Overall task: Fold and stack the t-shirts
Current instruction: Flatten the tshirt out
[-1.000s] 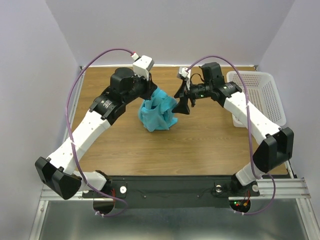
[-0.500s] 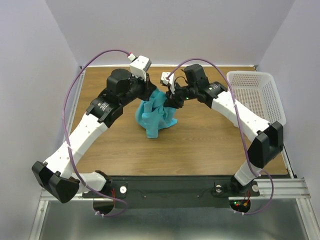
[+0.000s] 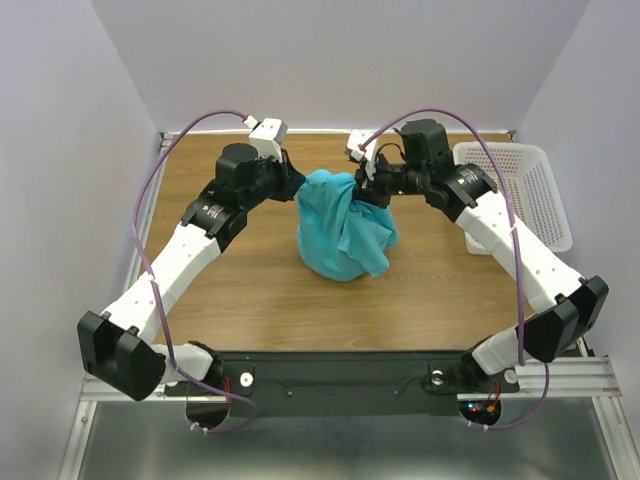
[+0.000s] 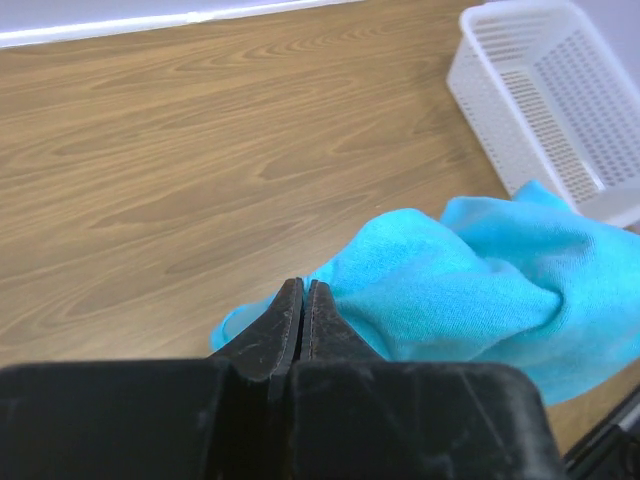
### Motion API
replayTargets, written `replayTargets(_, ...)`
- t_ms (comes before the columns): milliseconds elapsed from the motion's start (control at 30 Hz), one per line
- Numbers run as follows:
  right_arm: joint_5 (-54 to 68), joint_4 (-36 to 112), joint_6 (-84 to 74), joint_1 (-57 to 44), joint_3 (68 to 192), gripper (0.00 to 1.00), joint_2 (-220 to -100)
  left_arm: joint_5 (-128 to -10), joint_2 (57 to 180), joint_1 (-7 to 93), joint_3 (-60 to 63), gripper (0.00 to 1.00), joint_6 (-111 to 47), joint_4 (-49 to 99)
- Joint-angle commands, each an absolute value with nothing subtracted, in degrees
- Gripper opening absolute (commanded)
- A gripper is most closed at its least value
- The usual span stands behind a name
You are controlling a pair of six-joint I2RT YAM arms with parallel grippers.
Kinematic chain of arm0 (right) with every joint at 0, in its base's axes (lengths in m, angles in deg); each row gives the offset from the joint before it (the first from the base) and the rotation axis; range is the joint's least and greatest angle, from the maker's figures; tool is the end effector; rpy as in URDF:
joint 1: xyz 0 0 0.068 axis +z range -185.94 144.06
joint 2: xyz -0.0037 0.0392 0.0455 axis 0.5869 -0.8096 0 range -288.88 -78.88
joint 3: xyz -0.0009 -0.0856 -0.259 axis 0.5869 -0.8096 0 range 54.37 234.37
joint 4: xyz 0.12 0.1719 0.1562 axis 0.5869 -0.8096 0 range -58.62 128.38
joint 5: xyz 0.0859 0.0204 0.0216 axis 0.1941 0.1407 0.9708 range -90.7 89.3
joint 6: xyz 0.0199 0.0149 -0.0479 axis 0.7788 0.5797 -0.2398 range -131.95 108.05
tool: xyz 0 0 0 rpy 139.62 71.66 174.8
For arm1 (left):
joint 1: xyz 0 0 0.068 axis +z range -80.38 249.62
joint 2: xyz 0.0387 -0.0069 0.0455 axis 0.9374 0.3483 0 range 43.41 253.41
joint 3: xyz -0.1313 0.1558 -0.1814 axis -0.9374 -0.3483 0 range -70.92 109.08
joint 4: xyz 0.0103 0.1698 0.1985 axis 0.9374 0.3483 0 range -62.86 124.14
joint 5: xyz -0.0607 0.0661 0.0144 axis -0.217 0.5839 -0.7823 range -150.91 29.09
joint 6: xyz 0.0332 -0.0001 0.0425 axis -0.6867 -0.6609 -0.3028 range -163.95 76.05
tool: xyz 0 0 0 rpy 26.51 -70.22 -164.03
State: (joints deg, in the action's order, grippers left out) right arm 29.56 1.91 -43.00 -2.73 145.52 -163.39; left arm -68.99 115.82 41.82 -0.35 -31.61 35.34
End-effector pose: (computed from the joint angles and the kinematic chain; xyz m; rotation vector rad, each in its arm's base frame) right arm 0.2597 0.1914 0.4120 -1.3544 1.5562 0.5733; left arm 0.2581 -0.1418 0.3982 0.3445 1.7537 -0.6316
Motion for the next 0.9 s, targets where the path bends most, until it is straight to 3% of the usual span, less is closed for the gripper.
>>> replayTargets(0,37.2,-1.5,-38.9,-6.8,149.3,0.01,-160.3,-70.1,116.3,46.3,-3.2,0.14,-30.9,29.3)
replayTargets(33,38.5,-1.3,-37.8,-7.1,149.1,0.01,-160.4,-71.5,116.2,46.3,-3.6,0.37,-30.7,28.5)
replayTargets(133,40.0,1.5,-34.2,-7.4,146.1,0.01,-160.3,-75.8,113.7,46.3,-6.1,0.60,-29.7,24.6)
replayTargets(233,37.7,5.8,-31.4,-7.4,142.8,0.01,-160.3,-76.9,108.6,46.4,-9.6,0.71,-29.1,22.7)
replayTargets(500,35.6,11.6,-25.3,-7.5,139.4,0.01,-162.1,-94.4,97.6,44.6,-19.9,0.75,-24.5,15.5)
replayTargets(867,33.0,15.2,-18.9,-7.6,139.2,0.01,-163.1,-86.2,104.8,30.2,-22.4,0.76,-27.8,14.6)
